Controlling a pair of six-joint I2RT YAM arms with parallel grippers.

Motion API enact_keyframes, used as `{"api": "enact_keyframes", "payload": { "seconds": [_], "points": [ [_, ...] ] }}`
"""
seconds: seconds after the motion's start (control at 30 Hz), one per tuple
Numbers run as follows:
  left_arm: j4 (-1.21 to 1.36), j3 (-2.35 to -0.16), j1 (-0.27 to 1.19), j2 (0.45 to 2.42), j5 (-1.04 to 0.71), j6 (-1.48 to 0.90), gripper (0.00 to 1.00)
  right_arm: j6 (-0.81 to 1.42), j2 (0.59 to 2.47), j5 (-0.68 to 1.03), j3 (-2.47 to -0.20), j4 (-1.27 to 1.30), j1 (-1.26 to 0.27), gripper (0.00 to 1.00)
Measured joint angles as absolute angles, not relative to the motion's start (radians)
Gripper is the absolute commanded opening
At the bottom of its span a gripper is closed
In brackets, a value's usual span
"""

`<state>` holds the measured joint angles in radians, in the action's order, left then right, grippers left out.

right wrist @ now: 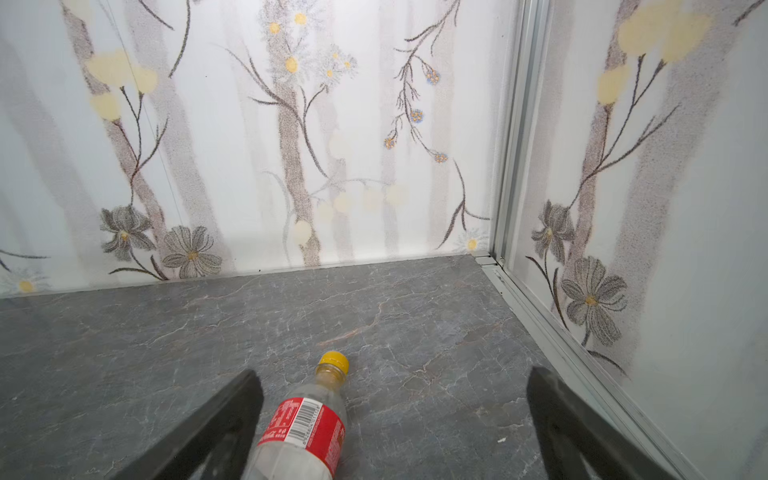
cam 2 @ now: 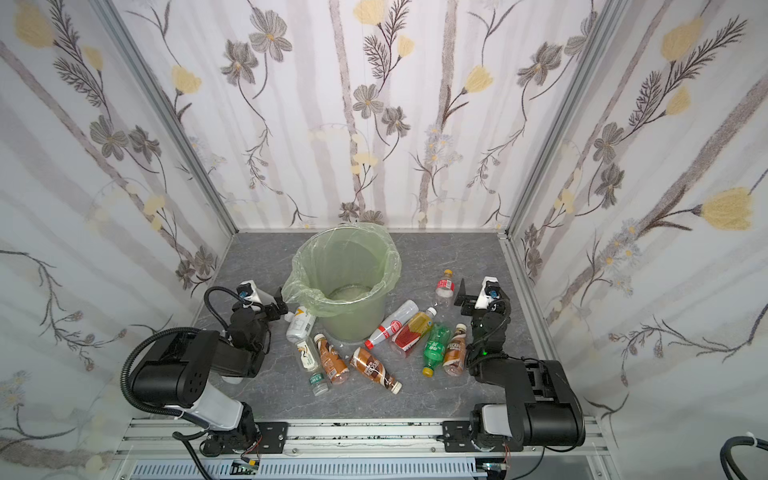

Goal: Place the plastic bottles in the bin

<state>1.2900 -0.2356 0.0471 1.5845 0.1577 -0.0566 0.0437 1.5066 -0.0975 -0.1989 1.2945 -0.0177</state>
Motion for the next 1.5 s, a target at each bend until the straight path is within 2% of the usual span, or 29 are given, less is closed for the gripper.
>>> {"api": "enact_keyframes", "payload": {
  "seconds": [1.27, 1.5],
  "points": [
    [1.290, -0.236, 0.047, 1.584, 0.158, -0.057, 1.00, 0.033, 1.506, -0.083, -0.200, 1.295, -0.019, 1.00],
    [1.280, -0.236, 0.049, 1.562, 0.166, -0.057, 1.00, 0.039, 1.443, -0.130, -0.200, 1.257, -0.022, 1.00]
  ]
}}
